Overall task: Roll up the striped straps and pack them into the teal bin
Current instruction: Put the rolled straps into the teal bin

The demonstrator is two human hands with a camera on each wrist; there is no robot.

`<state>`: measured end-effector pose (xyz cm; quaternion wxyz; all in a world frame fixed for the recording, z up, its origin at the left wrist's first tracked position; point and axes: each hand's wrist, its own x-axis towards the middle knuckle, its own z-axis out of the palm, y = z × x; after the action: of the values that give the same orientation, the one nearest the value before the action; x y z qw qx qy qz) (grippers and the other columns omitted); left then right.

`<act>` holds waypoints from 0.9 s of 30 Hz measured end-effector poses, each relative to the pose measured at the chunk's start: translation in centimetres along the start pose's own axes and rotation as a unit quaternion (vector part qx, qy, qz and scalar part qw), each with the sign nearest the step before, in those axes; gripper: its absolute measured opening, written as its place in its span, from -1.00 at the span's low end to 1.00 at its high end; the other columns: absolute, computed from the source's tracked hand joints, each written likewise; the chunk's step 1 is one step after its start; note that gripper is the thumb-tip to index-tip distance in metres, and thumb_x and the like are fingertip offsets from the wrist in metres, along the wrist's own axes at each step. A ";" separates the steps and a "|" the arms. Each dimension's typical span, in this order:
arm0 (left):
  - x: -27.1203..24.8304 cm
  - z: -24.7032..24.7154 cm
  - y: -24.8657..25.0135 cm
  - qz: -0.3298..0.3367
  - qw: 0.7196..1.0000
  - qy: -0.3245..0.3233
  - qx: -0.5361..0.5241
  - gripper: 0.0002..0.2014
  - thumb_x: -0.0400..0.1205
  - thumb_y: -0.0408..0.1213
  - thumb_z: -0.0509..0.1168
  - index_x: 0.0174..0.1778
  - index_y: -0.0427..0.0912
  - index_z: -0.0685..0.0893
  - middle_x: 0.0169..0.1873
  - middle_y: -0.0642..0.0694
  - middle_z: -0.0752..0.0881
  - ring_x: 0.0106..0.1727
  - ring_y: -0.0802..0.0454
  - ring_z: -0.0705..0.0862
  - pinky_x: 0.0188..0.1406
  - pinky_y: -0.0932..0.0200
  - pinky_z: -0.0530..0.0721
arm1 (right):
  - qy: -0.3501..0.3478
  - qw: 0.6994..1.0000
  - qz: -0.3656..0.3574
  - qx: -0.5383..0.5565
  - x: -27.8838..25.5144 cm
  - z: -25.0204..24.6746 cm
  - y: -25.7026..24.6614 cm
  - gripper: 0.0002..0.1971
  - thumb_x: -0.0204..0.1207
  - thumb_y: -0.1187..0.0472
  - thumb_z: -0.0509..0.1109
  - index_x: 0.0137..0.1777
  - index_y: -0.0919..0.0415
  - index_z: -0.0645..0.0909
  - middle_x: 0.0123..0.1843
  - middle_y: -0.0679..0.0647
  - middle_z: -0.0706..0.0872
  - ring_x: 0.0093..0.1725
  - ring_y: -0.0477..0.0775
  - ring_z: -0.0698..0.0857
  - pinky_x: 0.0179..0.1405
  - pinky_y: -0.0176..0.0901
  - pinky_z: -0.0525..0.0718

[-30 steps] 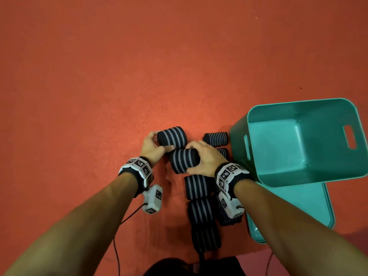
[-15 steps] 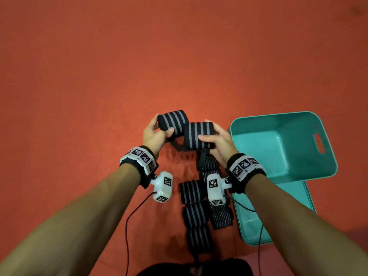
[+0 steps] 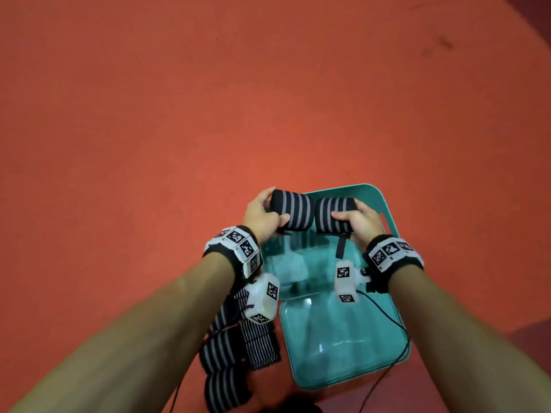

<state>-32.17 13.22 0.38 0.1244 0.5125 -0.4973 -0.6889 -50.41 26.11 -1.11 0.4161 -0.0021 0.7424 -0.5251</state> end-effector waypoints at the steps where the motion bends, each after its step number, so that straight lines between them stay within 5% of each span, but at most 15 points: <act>1: 0.5 1.3 -0.4 -0.015 1.000 0.003 0.017 -0.28 0.58 -0.65 0.39 0.62 -0.01 0.49 0.46 -0.19 0.61 0.39 -0.25 0.66 0.26 -0.31 0.76 | 0.000 1.000 0.006 -0.016 1.1 -0.7 0.5 -0.68 0.39 0.42 0.59 0.06 0.04 0.74 0.17 0.15 0.84 0.17 0.26 0.82 0.27 0.29 0.78; 5: 2.5 5.5 -2.8 -0.092 0.995 0.026 0.032 -0.34 0.61 -0.62 0.34 0.56 0.07 0.53 0.48 -0.16 0.54 0.40 -0.32 0.60 0.07 -0.37 0.81 | -0.008 0.995 0.077 -0.071 5.4 -2.6 3.2 -0.70 0.45 0.32 0.59 0.08 0.00 0.66 0.28 0.15 0.78 0.26 0.32 0.77 0.29 0.39 0.74; 8: 3.7 6.7 -4.5 -0.146 0.988 0.059 0.007 -0.36 0.63 -0.64 0.32 0.52 0.09 0.54 0.53 -0.17 0.49 0.45 -0.34 0.55 0.08 -0.46 0.77 | -0.038 0.985 0.104 -0.133 7.7 -2.6 4.2 -0.43 0.19 0.25 0.59 0.26 0.03 0.64 0.33 0.09 0.75 0.33 0.31 0.72 0.27 0.41 0.74; 10: 4.7 6.6 -5.6 -0.168 0.982 0.084 0.005 -0.36 0.64 -0.65 0.31 0.53 0.08 0.54 0.56 -0.15 0.48 0.46 -0.35 0.54 0.10 -0.44 0.77 | -0.045 0.980 0.116 -0.154 8.8 -2.1 4.6 -0.23 0.20 0.22 0.56 0.49 0.02 0.51 0.37 0.07 0.69 0.35 0.27 0.69 0.26 0.38 0.75; 13: 6.3 6.0 -6.8 -0.206 0.971 0.116 -0.021 -0.35 0.65 -0.65 0.31 0.57 0.08 0.52 0.55 -0.12 0.47 0.48 -0.39 0.53 0.07 -0.39 0.78 | -0.046 0.977 0.142 -0.151 11.1 -1.0 5.6 -0.17 0.11 0.18 0.57 0.47 0.13 0.46 0.35 0.16 0.67 0.28 0.31 0.70 0.09 0.42 0.81; 16: 8.4 5.3 -8.8 -0.207 0.968 0.142 0.028 -0.30 0.61 -0.57 0.38 0.65 0.02 0.45 0.57 -0.17 0.49 0.51 -0.37 0.54 0.32 -0.38 0.70 | -0.058 0.978 0.157 -0.126 11.1 0.9 5.4 -0.39 0.22 0.19 0.54 0.30 0.17 0.47 0.25 0.20 0.69 0.22 0.26 0.73 0.03 0.26 0.83; 19: 9.6 5.2 -10.5 -0.212 0.959 0.167 0.083 -0.39 0.64 -0.51 0.36 0.64 -0.13 0.47 0.54 -0.22 0.55 0.53 -0.25 0.55 0.54 -0.11 0.57 | -0.070 0.972 0.169 -0.151 11.2 2.0 5.9 -0.54 0.41 0.32 0.46 0.28 0.16 0.42 0.22 0.14 0.63 0.24 0.22 0.66 0.11 0.21 0.78; 23: 10.4 5.6 -12.2 -0.211 0.954 0.194 0.087 -0.55 0.70 -0.47 0.29 0.54 -0.22 0.55 0.46 -0.28 0.64 0.48 -0.24 0.59 0.56 -0.01 0.50 | -0.082 0.965 0.191 -0.159 12.5 2.6 8.1 -0.46 0.31 0.29 0.40 0.32 0.11 0.41 0.32 0.16 0.59 0.32 0.26 0.61 0.28 0.37 0.72; 27: 10.3 5.8 -11.6 -0.241 0.941 0.204 0.119 -0.55 0.75 -0.49 0.18 0.59 -0.26 0.48 0.51 -0.30 0.56 0.55 -0.26 0.52 0.62 -0.01 0.41 | -0.071 0.972 0.174 -0.141 12.6 2.6 9.8 -0.29 0.24 0.20 0.44 0.47 0.09 0.40 0.37 0.14 0.64 0.35 0.22 0.66 0.41 0.31 0.67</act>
<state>-37.68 14.94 -15.21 -0.0085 0.7580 -0.4013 -0.5141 -52.77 22.92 -16.83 0.5483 0.0308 0.7662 -0.3337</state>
